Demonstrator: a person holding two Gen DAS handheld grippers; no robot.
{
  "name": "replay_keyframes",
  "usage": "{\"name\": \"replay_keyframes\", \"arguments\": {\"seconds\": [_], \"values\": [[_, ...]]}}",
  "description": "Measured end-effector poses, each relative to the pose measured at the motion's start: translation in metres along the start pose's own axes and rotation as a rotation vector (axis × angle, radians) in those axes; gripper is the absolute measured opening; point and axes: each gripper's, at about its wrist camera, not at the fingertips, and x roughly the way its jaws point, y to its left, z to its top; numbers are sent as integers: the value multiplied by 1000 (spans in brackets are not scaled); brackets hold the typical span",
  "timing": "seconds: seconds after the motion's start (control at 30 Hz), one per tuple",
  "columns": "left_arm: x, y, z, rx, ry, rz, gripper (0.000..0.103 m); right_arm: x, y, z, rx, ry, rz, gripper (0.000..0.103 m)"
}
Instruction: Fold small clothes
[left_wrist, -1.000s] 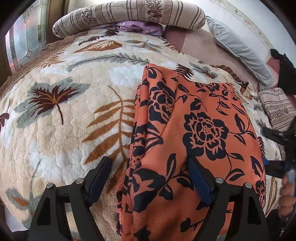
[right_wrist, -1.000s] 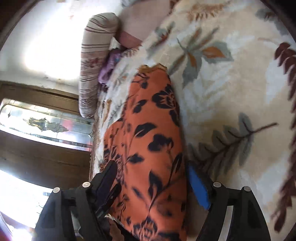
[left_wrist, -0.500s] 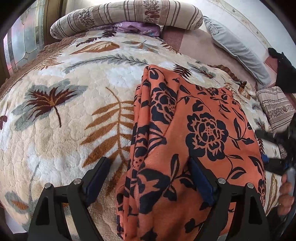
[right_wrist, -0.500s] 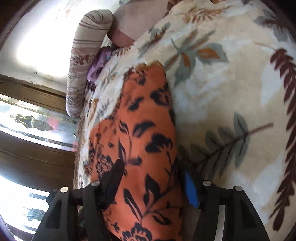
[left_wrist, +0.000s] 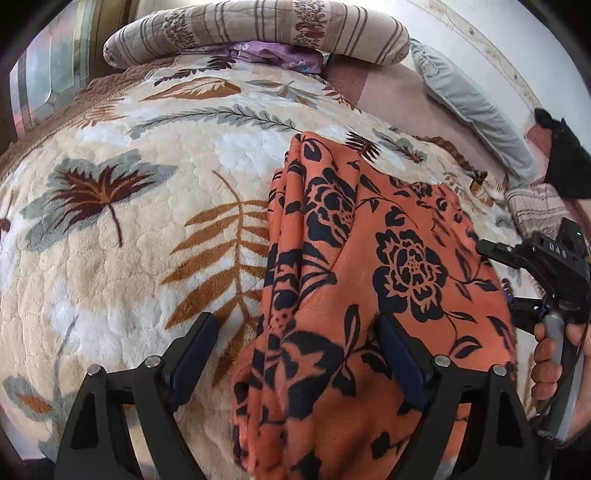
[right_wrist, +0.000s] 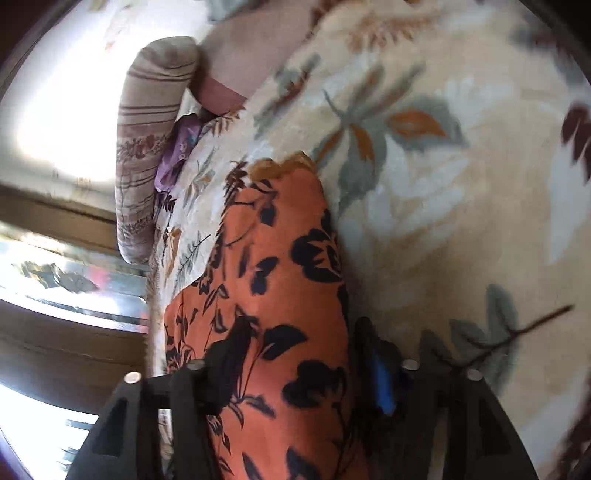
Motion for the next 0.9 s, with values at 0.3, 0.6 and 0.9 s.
{"name": "replay_keyframes", "arguments": {"seconds": [0.3,0.6,0.9], "values": [[-20,18,-19,-61,80,29,72,-45,48,-48,-269,-3,46,76],[-28,-7,64,-32,12,-73,71,-34,20,-56,-245,28,50,76],[54,16,93,-187,188,44,70,-35,10,-61,-221,4,145,77]]}}
